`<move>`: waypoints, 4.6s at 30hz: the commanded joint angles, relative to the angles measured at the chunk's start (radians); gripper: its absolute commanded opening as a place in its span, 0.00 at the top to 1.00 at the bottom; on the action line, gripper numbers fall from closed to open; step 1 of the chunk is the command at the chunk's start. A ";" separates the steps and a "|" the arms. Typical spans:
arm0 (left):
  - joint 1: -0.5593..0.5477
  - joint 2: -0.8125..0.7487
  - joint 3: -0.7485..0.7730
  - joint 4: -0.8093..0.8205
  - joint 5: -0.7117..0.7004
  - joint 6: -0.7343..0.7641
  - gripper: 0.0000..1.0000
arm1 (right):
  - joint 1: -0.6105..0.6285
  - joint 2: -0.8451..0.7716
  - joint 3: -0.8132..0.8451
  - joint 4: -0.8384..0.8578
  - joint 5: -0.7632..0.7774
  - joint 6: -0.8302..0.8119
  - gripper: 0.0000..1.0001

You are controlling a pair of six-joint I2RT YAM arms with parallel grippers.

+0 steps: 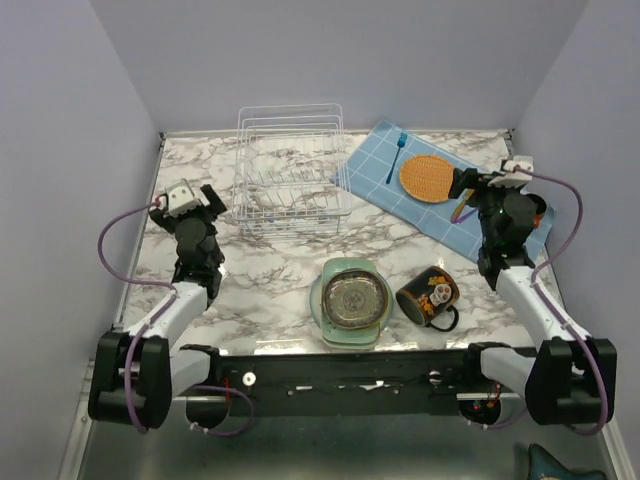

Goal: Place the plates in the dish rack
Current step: Pick up the plate from the corner of the board.

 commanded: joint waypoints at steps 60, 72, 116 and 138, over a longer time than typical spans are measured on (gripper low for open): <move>-0.523 -0.053 0.371 -1.002 0.282 -0.334 0.01 | 0.780 0.062 0.276 -1.147 0.379 0.407 0.43; -0.531 -0.024 0.450 -1.097 0.299 -0.352 0.01 | 0.782 -0.025 0.302 -1.178 0.266 0.389 0.41; -0.534 0.036 0.532 -1.151 0.305 -0.340 0.01 | 0.785 -0.047 0.181 -1.094 -0.007 0.304 0.65; -0.536 0.026 0.506 -1.148 0.302 -0.360 0.01 | 0.785 -0.088 0.184 -1.124 0.036 0.307 0.91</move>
